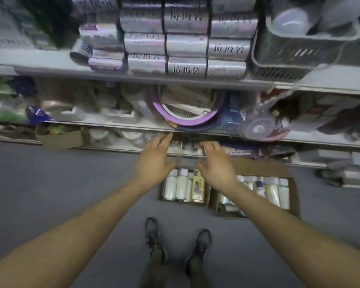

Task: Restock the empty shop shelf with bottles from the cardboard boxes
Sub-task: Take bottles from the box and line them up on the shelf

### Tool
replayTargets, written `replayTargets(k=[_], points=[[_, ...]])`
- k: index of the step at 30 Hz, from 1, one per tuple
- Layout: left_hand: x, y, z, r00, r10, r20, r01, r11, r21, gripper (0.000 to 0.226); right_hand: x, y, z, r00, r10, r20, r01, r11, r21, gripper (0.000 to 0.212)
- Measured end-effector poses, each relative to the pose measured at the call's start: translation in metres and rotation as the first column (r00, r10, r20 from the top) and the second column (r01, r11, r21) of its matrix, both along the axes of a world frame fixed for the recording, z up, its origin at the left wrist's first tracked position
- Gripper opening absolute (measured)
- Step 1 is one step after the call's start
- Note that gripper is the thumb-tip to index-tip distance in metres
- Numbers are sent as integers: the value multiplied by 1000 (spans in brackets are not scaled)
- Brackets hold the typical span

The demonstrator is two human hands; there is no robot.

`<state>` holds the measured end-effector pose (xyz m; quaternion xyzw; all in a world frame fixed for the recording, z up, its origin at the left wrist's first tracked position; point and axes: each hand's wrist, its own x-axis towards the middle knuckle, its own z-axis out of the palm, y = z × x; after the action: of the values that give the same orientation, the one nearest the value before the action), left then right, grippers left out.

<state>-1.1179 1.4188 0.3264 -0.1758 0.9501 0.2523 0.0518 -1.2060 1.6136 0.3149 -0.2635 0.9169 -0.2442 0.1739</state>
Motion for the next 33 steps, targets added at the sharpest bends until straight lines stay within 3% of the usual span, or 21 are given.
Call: replayTargets(k=[7, 14, 23, 29, 33], points=[[43, -3, -179, 950, -8, 311, -32, 992, 123, 86, 36, 43, -171, 939, -168, 300, 125, 980, 157, 56], [64, 2, -352, 873, -36, 487, -49, 986, 161, 85, 66, 54, -339, 856, -282, 432, 187, 950, 251, 62], [53, -10, -545, 839, -28, 544, -144, 951, 272, 95, 63, 1, -530, 835, -227, 502, 86, 954, 289, 75], [37, -15, -621, 851, 46, 523, -253, 909, 332, 105, 50, -33, -612, 804, -310, 508, 150, 931, 332, 102], [35, -15, -654, 848, 150, 508, -377, 845, 380, 111, 51, -48, -644, 728, -436, 529, 321, 899, 298, 116]])
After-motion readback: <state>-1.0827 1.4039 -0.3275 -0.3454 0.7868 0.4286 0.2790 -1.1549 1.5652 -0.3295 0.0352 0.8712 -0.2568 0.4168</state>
